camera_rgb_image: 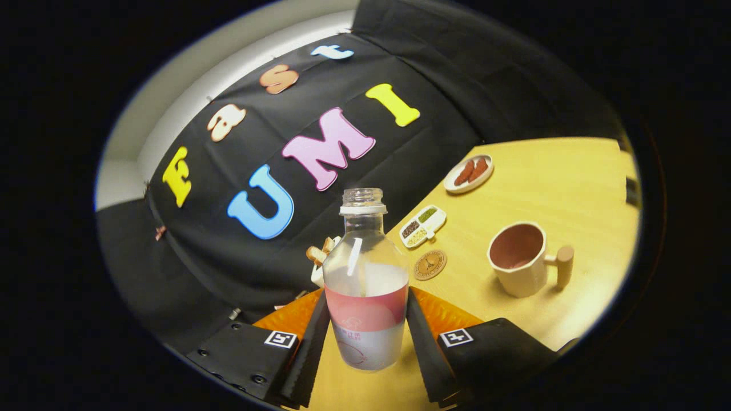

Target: Take the bottle from table, then pour the juice into the cup, finally place the bottle on the coaster

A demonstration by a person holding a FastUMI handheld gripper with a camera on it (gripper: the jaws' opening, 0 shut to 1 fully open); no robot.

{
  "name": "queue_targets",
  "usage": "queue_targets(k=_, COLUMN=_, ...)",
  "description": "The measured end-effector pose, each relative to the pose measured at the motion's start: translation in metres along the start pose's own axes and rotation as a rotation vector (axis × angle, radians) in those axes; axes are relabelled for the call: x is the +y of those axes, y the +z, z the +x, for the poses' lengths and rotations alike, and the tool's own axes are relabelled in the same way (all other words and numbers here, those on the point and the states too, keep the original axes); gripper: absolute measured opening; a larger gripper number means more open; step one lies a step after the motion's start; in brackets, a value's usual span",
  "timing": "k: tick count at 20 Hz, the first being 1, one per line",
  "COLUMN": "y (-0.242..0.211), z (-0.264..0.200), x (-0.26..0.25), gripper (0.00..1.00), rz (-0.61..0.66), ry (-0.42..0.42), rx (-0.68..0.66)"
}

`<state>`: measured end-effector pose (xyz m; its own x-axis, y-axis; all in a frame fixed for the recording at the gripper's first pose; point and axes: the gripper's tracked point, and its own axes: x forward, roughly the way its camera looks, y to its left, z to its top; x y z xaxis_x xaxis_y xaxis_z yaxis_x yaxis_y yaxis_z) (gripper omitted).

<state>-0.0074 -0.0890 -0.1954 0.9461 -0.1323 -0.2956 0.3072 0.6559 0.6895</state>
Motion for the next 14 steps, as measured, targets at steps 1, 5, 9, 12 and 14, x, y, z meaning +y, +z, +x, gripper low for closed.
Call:
queue_targets(k=1, y=0.001, z=0.002, x=-0.005, gripper=0.75, rz=0.072, ry=0.001, rx=0.000)
queue_targets(k=5, y=-0.002, z=0.005, x=-0.026, gripper=0.75, rz=0.207, ry=-0.013, rx=0.009)
queue_targets(k=9, y=-0.008, z=0.010, x=-0.033, gripper=0.75, rz=0.266, ry=-0.022, rx=0.048)
queue_targets(k=12, y=-0.012, z=0.012, x=-0.037, gripper=0.75, rz=0.326, ry=-0.030, rx=0.060)
queue_targets(k=14, y=-0.013, z=0.013, x=-0.040, gripper=0.75, rz=0.368, ry=-0.033, rx=0.058)
